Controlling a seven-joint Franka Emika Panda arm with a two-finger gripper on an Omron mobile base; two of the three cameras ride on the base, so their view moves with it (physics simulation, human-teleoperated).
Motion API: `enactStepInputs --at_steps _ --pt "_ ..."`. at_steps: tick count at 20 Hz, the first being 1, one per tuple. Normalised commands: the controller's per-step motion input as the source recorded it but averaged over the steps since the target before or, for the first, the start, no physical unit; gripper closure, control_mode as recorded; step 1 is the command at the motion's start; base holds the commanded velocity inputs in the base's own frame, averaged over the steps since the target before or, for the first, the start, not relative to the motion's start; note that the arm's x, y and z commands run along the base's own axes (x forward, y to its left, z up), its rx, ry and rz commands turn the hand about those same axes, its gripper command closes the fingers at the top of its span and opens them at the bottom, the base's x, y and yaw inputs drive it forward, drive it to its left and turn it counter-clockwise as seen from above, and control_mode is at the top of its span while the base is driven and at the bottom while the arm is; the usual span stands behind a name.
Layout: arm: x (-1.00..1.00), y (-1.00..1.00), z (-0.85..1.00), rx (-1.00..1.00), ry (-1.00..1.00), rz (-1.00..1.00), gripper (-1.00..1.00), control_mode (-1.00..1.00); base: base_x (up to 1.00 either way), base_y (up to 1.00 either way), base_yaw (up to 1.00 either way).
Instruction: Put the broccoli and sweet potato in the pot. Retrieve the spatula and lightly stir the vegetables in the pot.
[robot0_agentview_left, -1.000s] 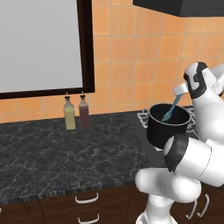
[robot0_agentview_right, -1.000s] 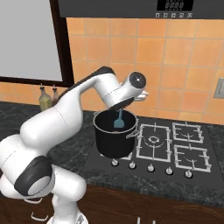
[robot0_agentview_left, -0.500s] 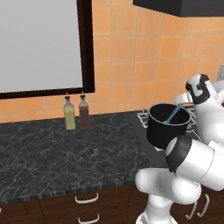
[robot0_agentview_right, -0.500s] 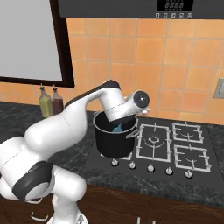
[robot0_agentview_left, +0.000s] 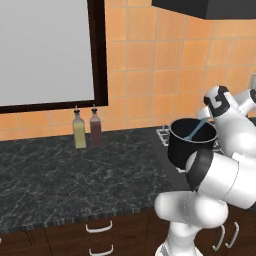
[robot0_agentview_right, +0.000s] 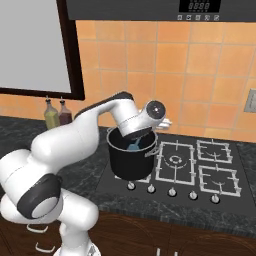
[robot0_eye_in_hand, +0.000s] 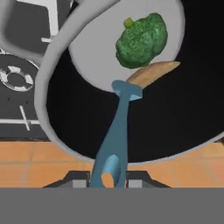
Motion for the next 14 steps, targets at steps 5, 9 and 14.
enactStepInputs --at_steps 5,9,14 --pt "0.21 0.56 0.05 0.1 0.06 -0.19 1.0 -1.0 0.0 0.0 0.0" --pt "-0.08 0.48 0.71 0.17 0.0 -0.17 1.0 -1.0 0.0 0.0 0.0" --pt "-0.06 0.09 0.88 0.12 0.01 -0.26 1.0 -1.0 0.0 0.0 0.0"
